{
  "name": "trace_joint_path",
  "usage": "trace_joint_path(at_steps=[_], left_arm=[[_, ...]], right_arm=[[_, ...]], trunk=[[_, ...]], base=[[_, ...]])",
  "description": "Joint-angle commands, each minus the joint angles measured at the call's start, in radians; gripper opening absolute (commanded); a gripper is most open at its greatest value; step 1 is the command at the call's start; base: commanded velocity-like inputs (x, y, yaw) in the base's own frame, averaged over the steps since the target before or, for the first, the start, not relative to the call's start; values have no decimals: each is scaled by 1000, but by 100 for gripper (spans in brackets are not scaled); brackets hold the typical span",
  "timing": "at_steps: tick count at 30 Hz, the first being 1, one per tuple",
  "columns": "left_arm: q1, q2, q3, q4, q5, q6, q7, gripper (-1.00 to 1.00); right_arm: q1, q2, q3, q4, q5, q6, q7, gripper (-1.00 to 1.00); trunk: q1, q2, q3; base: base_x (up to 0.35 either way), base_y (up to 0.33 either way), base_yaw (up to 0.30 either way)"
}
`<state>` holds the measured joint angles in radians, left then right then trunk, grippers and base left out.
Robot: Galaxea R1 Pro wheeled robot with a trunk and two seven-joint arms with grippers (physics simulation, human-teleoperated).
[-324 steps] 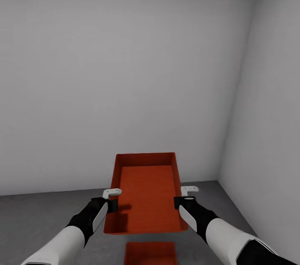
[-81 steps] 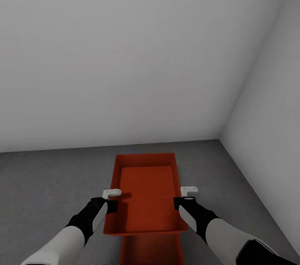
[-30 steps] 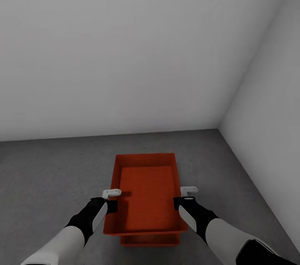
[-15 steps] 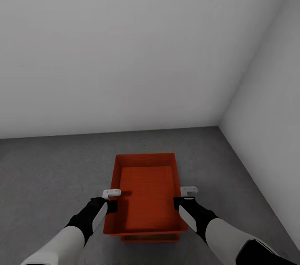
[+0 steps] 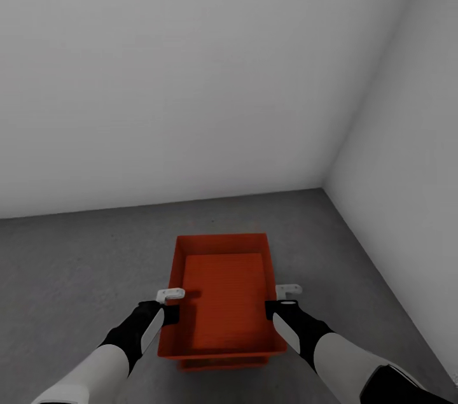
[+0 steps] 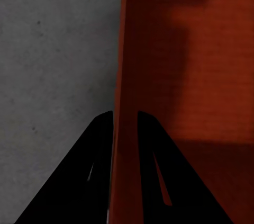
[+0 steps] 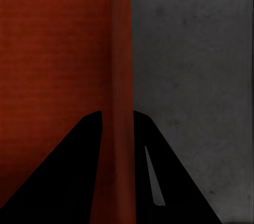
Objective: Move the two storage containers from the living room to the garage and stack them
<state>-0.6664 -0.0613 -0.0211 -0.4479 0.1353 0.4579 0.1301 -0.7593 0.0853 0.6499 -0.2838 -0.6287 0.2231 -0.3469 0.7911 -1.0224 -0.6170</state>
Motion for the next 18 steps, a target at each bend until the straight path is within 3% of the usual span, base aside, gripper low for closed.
trace_joint_path(at_steps=[1,6,18], left_arm=[[1,1,17,-2,-19,8,13,-100],[1,1,18,-2,-19,8,13,-100],[1,1,18,-2,-19,8,13,-100]], right_arm=[[-2,-16,-29,-3,28,-24,-58,-100],[-2,-17,-29,-3,29,-24,-58,-100],[-2,-16,-29,-3,28,-24,-57,-100]], trunk=[[0,-1,-1],[0,-1,-1],[0,-1,-4]], base=[[0,0,-241],[0,0,-193],[0,0,-15]])
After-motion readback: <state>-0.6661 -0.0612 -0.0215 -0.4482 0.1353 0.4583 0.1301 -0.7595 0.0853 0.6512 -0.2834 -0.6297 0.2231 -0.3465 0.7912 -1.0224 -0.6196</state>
